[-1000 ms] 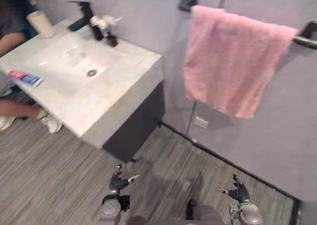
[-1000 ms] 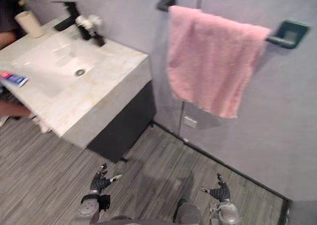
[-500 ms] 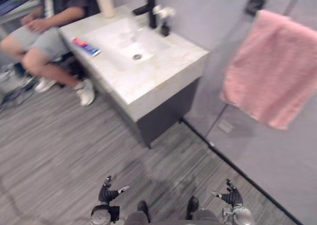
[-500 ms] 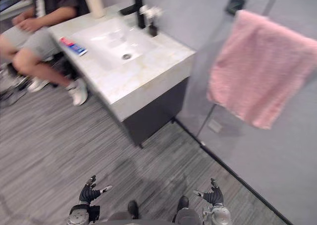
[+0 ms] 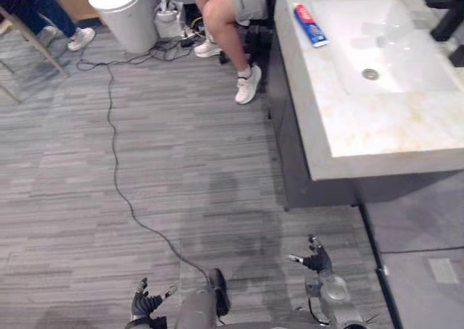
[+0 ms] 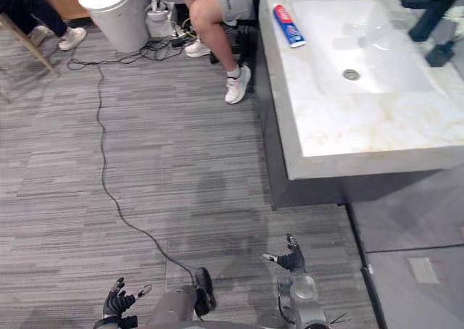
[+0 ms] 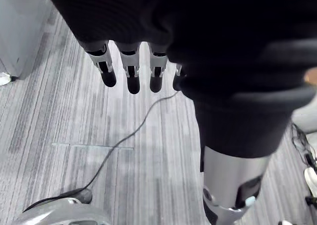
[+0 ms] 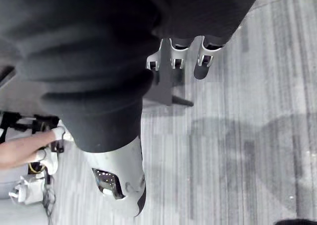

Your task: Organize washtable

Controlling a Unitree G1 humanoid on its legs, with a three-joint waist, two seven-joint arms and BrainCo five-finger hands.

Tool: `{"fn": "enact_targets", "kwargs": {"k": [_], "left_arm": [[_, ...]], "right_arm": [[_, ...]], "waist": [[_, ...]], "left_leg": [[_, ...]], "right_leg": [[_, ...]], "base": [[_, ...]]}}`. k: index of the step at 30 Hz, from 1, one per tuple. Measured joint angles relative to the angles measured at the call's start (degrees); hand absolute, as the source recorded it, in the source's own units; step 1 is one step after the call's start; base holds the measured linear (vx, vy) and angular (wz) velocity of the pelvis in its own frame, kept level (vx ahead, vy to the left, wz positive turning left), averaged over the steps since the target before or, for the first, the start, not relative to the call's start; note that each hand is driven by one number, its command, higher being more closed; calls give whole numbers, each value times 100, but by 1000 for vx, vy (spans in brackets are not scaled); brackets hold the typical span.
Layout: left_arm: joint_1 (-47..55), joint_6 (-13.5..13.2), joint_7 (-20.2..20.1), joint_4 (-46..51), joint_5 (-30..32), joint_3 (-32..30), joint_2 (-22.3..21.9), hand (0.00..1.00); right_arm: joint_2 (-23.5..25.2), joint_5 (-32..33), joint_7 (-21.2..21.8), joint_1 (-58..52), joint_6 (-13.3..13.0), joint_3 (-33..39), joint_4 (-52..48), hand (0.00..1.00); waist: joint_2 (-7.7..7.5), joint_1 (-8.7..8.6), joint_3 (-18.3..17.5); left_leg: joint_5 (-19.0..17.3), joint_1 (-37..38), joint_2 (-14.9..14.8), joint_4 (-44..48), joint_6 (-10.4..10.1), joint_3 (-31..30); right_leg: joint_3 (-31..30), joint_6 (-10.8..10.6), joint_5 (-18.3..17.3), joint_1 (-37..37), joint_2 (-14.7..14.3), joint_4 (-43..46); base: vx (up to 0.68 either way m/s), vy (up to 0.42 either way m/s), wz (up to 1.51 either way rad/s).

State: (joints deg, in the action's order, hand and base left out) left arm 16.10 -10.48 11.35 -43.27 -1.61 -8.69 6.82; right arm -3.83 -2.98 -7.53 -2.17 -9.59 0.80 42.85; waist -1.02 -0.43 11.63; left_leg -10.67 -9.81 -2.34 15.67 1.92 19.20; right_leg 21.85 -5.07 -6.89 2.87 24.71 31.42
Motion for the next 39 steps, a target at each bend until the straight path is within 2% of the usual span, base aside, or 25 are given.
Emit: {"fn": "enact_targets", "kwargs": {"k": [1, 3, 4, 6, 7, 8, 9, 10, 11, 14, 15, 17, 19, 22, 24, 26, 28, 29, 30, 32, 34, 36, 37, 38, 39], "left_arm": [[-2, 0, 1, 2, 0, -1, 44, 0], [-99, 0, 0, 1, 3, -43, 149, 0], [-110, 1, 2, 0, 2, -48, 146, 0], [-323, 0, -8, -7, 2, -27, 147, 0], [-391, -1, -10, -16, 2, -14, 145, 0], [-507, -9, -16, -20, 2, 65, 145, 0], [-655, -18, -19, -27, 2, 227, 147, 0], [-675, -21, -22, -26, 3, 277, 138, 0], [-735, -23, -22, -16, 5, 357, 57, 0], [-828, -73, -22, 88, 11, 381, -26, 0], [-759, -76, -22, 273, 11, 357, -116, 0], [-681, -79, -48, 413, 8, 357, -188, 0], [-552, -123, -122, 649, 9, 358, -229, 0], [-493, -122, -131, 730, 14, 357, -270, 0], [-383, -113, -128, 731, 13, 374, -363, 0], [-274, -112, -124, 741, 10, 426, -396, 0], [-212, -112, -120, 751, 11, 459, -451, 0], [-164, -108, -125, 752, 13, 481, -471, 0], [-173, -106, -117, 775, 12, 462, -357, 0], [-238, -109, -123, 916, 13, 464, -212, 0], [-331, -107, -121, 890, 12, 458, -144, 0], [-371, -116, -128, 813, 14, 455, -64, 0], [-502, -104, -128, 589, 14, 452, 34, 0], [-547, -102, -125, 517, 13, 434, 70, 0], [-655, -83, -120, 379, 3, 391, 128, 0]], "right_arm": [[14, 0, 1, -8, 2, -43, -1, 0], [38, 0, 15, -26, 2, -212, -11, 0], [33, 1, 14, -48, 2, -268, -26, 0], [3, 14, 18, -36, -23, -393, -155, 0], [-10, 15, 21, -53, -23, -400, -153, 0], [-34, 15, 22, -89, -21, -409, -153, 0], [-62, 17, 22, -167, -20, -421, -160, 0], [-69, 16, 22, -219, -21, -423, -162, 0], [-134, 17, 29, -257, -4, -427, -160, 0], [-82, 15, 21, -323, 8, -465, -629, 0], [-2, 15, 15, -318, 8, -597, -833, 0], [125, 18, 4, -347, 5, -614, -925, 0], [246, 18, -6, -396, -3, -605, -1061, 0], [276, 17, -3, -460, 20, -545, -1076, 0], [244, 15, -4, -614, 104, -373, -1075, 0], [158, 12, -4, -632, 118, -347, -1069, 0], [82, 2, -7, -739, 118, -328, -1080, 0], [121, -12, -4, -800, 147, -236, -1050, 0], [290, -57, 0, -935, 144, -252, -1090, 0], [446, -123, 6, -1062, 146, -255, -1110, 0], [463, -148, 10, -939, 135, -244, -997, 0], [449, -158, 14, -690, 130, -212, -714, 0], [449, -159, 16, -537, 132, -127, -434, 0], [439, -160, 16, -485, 131, -110, -342, 0], [392, -173, 18, -355, 134, -110, -139, 0]], "waist": [[3, -55, 7], [-33, -111, 76], [-46, -130, 93], [-20, -241, 178], [-15, -276, 193], [-27, -358, 191], [-89, -497, 171], [-96, -579, 155], [-16, -648, 90], [139, -661, 151], [185, -616, 185], [162, -503, 198], [32, -458, 147], [27, -283, 127], [-57, -149, 109], [-51, -105, 96], [85, -30, -48], [-70, -11, -163], [-339, -50, -343], [-556, -154, -483], [-579, -171, -499], [-482, -160, -489], [-388, -200, -480], [-367, -200, -478], [-304, -179, -451]], "left_leg": [[-60, 59, 8, 5, 17, -107], [-197, 492, 16, -175, 78, -258], [-223, 624, 6, -223, 91, -266], [-418, 1105, -150, -356, -2, -289], [-433, 1214, -183, -385, -19, -304], [-423, 1365, -182, -461, -152, -349], [-526, 1650, -108, -578, -369, -453], [-580, 1769, -102, -575, -460, -539], [-644, 1941, -237, -472, -632, -650], [-370, 1418, -589, 1182, -1094, -619], [-85, 963, -987, 2688, -1036, -617], [-204, 782, -1260, 3644, -901, -461], [-312, 434, -1316, 3950, -718, -258], [-431, -303, -1213, 3129, -529, -251], [-323, -745, -604, 1647, -689, -954], [-94, -923, -383, 598, -1000, -1499], [189, -962, -451, 163, -1134, -1906], [647, -957, -421, 623, -885, -1799], [302, -954, -366, 954, -691, -1485], [-26, -760, -393, 1266, -453, -947], [-106, -240, -535, 1055, -318, -306], [-106, 364, -556, 565, -317, 169], [-105, 729, -560, 219, -317, 564], [-105, 814, -561, 119, -316, 726], [-104, 992, -560, -90, -315, 1010]], "right_leg": [[-423, -46, -193, 173, -118, 368], [-1130, 30, -986, 833, -755, 1128], [-1151, 79, -1097, 994, -923, 1145], [-1096, 200, -1153, 1638, -1656, 664], [-1074, 204, -1109, 1776, -1807, 389], [-1071, 255, -839, 1923, -1967, -194], [-1175, 420, 79, 1993, -2102, -1110], [-1261, 529, 482, 1969, -2107, -1108], [-1221, 895, 494, 1974, -2149, -722], [-1154, 1114, -32, 1700, -2300, -515], [-1272, 1216, -217, 1206, -2507, -700], [-1487, 1330, -298, 603, -2661, -912], [-1859, 1290, -506, 16, -2645, -1263], [-2391, 1191, -756, -486, -2572, -1521], [-2921, 979, -991, -764, -2283, -1591], [-3356, 738, -1167, -881, -2144, -1657], [-3818, 499, -1403, -928, -2141, -1567], [-4153, 373, -1516, -936, -2034, -1414], [-4282, 284, -1466, -825, -1845, -1196], [-4298, 69, -1206, -583, -1681, -700], [-3956, -121, -1029, -163, -1622, -35], [-2886, -86, -1077, 246, -1441, 245], [-1752, 6, -1111, 467, -1356, 201], [-1347, 26, -1113, 557, -1348, 169], [-393, 99, -1083, 711, -1362, 40]], "base": [[234, 47, 58], [353, 49, 41], [349, 1, 6], [385, -51, 9], [422, -77, 28], [451, -84, 59], [485, -86, 72], [564, -113, 73], [631, -125, 37], [697, -195, -6], [479, -136, -39], [494, -81, -58], [483, -24, -63], [443, 116, -87], [533, 279, -106], [479, 354, -136], [514, 448, -168], [543, 508, -154], [519, 492, -139], [461, 428, -120], [401, 422, -159], [193, 255, -154], [128, 181, -121], [168, 229, -142], [102, 122, -114]]}}
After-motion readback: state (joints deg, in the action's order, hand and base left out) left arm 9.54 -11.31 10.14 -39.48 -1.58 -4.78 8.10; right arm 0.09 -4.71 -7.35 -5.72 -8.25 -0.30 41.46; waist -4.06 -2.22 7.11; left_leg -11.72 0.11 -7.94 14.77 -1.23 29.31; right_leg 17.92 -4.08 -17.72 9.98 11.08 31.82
